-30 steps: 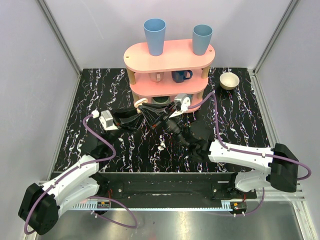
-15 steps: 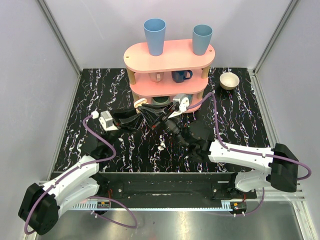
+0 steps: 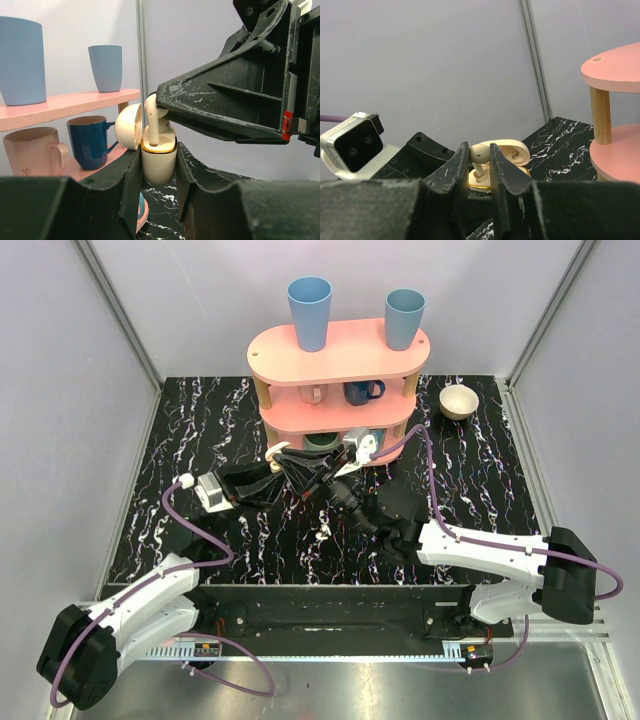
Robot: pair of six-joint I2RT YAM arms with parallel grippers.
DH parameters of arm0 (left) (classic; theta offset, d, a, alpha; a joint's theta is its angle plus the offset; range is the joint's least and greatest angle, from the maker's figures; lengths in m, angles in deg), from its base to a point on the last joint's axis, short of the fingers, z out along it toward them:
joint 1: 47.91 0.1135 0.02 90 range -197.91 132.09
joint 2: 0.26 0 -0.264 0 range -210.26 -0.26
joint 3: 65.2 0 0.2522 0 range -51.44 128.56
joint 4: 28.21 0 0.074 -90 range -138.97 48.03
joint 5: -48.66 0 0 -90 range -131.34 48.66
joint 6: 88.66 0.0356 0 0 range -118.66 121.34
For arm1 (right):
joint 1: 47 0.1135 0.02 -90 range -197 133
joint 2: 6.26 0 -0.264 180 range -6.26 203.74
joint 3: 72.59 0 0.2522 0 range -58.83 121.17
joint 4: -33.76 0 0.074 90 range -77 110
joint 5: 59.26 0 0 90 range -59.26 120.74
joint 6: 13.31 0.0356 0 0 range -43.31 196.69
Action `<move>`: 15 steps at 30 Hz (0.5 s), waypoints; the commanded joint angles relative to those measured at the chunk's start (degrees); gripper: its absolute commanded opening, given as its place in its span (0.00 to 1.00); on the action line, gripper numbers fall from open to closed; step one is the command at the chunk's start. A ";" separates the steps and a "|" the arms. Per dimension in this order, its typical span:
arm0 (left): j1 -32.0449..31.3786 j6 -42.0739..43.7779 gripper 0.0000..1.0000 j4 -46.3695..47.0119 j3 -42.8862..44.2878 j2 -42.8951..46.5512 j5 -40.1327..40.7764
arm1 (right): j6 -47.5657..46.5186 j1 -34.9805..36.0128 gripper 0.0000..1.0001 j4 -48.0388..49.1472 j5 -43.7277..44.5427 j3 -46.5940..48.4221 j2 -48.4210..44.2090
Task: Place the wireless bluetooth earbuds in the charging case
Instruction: Insert the left earbud into the left side groove of the charging case.
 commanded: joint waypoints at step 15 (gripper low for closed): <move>-0.51 1.72 0.00 9.63 0.81 -0.55 1.48 | -0.20 0.79 0.00 -2.46 0.89 1.20 -0.88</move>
